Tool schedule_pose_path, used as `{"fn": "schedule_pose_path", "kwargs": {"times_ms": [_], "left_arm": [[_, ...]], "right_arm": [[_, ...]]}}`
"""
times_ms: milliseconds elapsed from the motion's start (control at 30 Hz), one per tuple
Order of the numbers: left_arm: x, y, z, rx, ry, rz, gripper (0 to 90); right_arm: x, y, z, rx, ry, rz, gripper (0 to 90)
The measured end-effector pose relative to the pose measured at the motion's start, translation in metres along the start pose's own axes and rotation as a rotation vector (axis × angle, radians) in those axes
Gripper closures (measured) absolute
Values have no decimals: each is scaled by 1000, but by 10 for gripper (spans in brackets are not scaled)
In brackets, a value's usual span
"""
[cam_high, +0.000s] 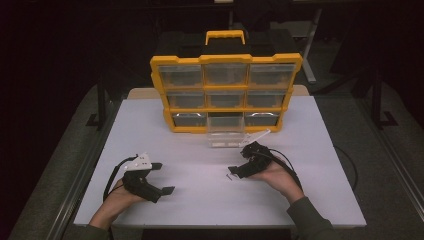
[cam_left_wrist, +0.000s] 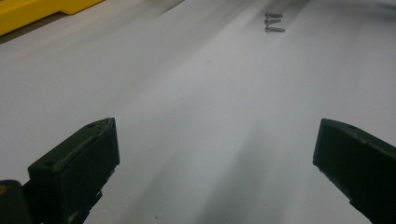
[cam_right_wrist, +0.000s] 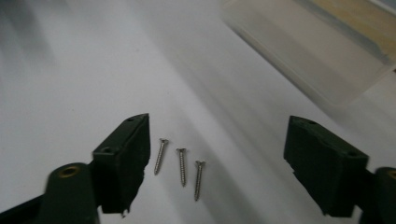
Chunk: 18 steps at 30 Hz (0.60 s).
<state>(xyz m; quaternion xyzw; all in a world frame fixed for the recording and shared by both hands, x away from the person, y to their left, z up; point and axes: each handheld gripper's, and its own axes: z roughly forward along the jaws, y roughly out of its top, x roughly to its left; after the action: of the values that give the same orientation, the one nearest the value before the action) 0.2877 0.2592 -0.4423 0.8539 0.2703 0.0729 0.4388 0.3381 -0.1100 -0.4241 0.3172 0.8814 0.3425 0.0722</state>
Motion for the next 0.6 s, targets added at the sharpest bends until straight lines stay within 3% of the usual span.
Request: {"fn": "schedule_pose_path", "kwargs": {"times_ms": [600], "left_arm": [[0, 0, 0, 2, 0, 2, 3]], "right_arm": [[0, -3, 5, 49, 23, -10, 592]]}}
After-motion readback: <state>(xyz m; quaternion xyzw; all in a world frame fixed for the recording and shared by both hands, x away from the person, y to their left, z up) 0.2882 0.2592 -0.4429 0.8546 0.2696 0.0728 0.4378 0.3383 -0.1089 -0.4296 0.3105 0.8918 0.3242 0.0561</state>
